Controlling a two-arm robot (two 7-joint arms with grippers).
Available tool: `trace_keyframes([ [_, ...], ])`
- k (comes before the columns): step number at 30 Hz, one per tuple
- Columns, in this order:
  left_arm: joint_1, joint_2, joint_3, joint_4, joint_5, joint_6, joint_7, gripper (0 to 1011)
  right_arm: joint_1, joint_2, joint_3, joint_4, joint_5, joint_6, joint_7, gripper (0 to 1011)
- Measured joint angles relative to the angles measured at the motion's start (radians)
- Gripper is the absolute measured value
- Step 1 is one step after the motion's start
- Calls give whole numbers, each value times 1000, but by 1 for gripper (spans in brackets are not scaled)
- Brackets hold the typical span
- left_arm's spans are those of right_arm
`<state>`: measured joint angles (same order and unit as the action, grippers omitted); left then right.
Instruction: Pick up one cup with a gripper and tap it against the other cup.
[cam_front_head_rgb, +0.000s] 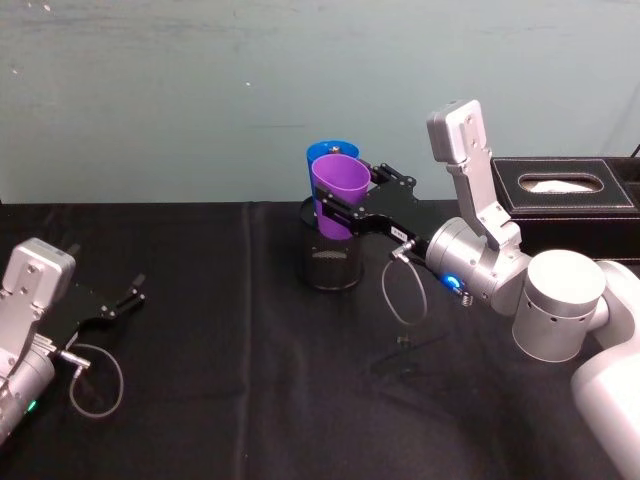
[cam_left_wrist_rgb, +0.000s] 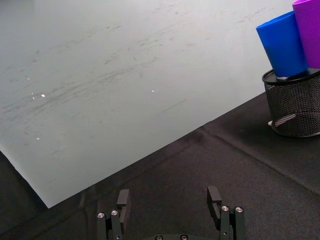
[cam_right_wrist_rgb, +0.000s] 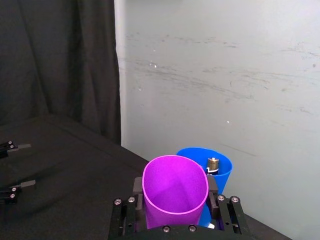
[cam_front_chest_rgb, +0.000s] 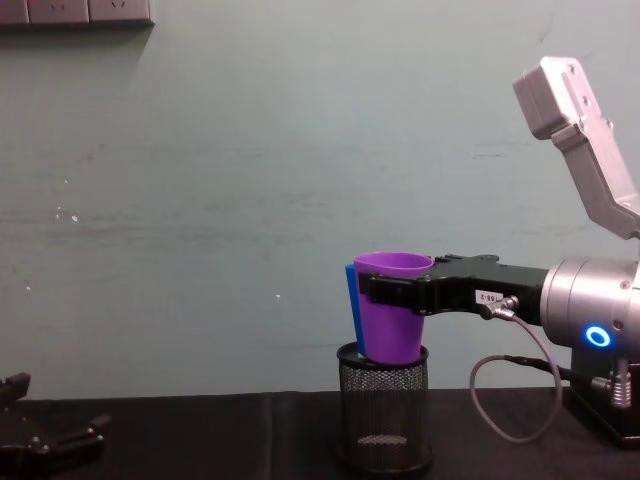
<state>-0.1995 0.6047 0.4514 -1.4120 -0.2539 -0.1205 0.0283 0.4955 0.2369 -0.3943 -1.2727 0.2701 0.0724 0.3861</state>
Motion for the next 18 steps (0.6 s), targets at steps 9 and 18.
trace_keyframes([
  [9, 0, 0, 0, 0, 0, 0, 0, 1000, 0, 0, 0, 0, 0, 0, 0, 724],
  [18, 0, 0, 0, 0, 0, 0, 0, 1000, 0, 0, 0, 0, 0, 0, 0, 724],
])
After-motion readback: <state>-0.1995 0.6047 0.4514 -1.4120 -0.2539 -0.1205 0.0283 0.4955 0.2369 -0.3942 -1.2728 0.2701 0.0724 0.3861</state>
